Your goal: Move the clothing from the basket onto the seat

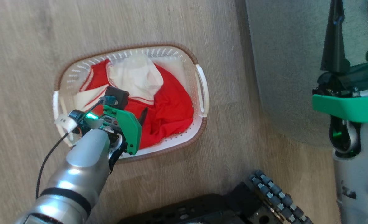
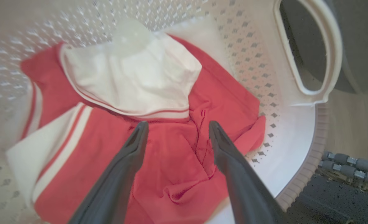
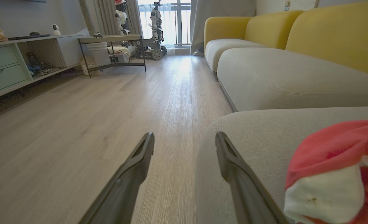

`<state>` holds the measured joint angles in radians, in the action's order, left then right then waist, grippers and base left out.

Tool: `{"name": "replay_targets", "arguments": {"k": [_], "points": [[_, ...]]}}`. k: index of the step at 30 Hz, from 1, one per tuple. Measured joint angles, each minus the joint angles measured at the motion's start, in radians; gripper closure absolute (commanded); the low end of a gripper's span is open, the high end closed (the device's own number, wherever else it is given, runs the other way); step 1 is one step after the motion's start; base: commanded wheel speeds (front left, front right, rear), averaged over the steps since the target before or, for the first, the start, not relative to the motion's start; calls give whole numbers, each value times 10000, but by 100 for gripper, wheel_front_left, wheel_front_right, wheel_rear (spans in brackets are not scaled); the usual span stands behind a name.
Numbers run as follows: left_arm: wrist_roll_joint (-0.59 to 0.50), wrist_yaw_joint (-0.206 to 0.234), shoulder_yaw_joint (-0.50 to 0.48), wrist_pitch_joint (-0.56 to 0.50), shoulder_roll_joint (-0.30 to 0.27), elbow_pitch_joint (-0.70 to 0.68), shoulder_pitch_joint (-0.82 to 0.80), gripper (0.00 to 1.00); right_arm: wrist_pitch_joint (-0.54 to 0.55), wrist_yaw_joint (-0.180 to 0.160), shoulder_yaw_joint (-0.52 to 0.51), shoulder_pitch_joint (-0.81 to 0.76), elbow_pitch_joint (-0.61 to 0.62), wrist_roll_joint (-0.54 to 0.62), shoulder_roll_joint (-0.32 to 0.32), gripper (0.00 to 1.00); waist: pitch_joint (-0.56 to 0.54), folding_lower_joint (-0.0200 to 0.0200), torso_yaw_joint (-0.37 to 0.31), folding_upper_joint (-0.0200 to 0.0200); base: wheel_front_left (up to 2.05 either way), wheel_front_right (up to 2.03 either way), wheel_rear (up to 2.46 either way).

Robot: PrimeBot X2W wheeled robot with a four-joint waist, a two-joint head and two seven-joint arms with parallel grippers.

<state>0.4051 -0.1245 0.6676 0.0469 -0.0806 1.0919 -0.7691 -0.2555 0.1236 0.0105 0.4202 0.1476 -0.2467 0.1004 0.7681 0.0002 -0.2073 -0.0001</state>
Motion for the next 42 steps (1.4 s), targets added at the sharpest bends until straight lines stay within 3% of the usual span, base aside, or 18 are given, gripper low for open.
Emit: {"name": "replay_targets", "arguments": {"k": [7,19,28,37,39,40,42], "points": [[1197,0,1091,-1221,-265,337,-621,0,0,0,203,431,144,6,-56,0,836,-1,-318,0,0,0,0],[2243,0,1990,-2067,-811,903,-1446,0,-2,0,291,825,451,65,-184,0,1871,0,-815,0,0,0,0],[2888,0,2698,-3540,-968,1081,-1531,0,-2,2,351,829,451,94,-307,0,2205,-2,-1010,0,0,0,0],[3407,0,3212,-3812,-1099,1037,-1547,1,-2,2,347,829,441,96,-316,0,2279,-2,-1015,1,0,0,0],[3494,0,3273,-3810,-1124,1014,-1552,15,-2,0,347,829,441,96,-318,0,2304,-2,-1008,1,0,0,0],[3544,0,3300,-3797,-1147,988,-1557,33,-2,0,347,830,441,96,-318,0,2322,-2,-1008,1,0,0,0],[3636,0,3400,-3789,-1197,951,-1593,100,-2,2,347,836,441,96,-320,0,2366,-2,-1006,1,0,0,0]]}}
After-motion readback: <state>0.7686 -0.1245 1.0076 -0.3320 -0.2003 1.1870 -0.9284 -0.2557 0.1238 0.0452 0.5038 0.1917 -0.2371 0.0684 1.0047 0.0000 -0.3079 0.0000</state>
